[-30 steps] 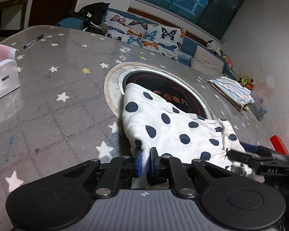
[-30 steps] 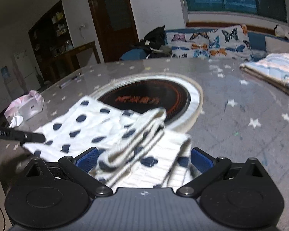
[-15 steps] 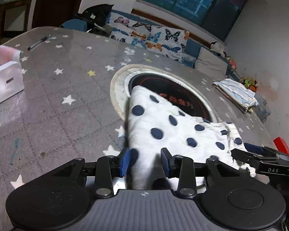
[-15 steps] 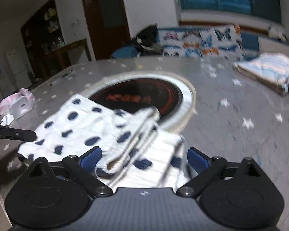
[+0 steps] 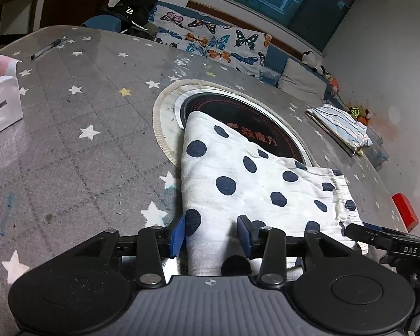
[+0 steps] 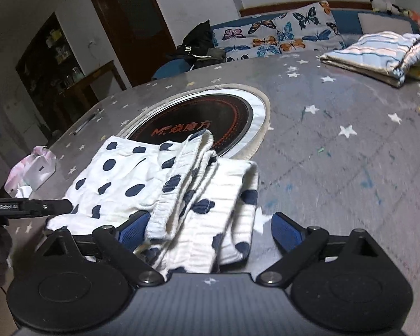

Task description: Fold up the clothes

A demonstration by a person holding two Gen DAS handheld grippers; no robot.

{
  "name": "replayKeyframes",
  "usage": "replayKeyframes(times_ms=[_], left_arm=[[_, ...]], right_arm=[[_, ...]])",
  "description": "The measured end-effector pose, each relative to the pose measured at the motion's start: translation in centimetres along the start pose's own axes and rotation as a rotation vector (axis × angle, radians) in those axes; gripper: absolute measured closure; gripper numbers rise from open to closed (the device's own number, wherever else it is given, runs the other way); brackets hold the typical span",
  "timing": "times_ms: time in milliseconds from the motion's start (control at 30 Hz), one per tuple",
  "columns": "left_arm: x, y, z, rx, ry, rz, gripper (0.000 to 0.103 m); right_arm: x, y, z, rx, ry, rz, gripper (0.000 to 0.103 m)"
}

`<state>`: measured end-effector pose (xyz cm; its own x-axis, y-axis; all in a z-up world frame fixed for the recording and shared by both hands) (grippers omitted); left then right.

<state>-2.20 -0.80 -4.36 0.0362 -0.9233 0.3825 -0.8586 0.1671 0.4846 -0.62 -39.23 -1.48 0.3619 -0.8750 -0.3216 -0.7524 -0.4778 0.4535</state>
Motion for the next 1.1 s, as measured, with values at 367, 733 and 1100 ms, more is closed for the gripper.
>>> replayKeyframes(times_ms=[367, 733, 1100], left_arm=[[4.6, 0.9, 0.4, 0.035, -0.154, 0.085, 0.056], [11.0, 2.4, 1.1, 0.091, -0.364, 0.202, 0.041], [4.5, 4.2, -1.0, 0.121, -0.258, -0.013, 0.036]], right_arm=[[0.3, 0.4, -0.3, -0.019, -0.151, -0.062, 0.023], [2.1, 1.8, -0.7, -0.032, -0.275, -0.078, 0.023], [2.9, 2.5, -0.4, -0.018, -0.237, -0.048, 0.023]])
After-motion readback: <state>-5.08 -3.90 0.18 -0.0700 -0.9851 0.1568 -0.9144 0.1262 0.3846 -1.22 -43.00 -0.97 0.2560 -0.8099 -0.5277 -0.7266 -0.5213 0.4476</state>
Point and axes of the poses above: each gripper's, at about its wrist camera, not at the fingertips, and y roughly against the way its jaws point, x to its right, z to its underside, the point moved 8 cm from there along -y, roughly the way its jaws point, and after that the axes turned 15 degrees about x, right-handed, at the moved point
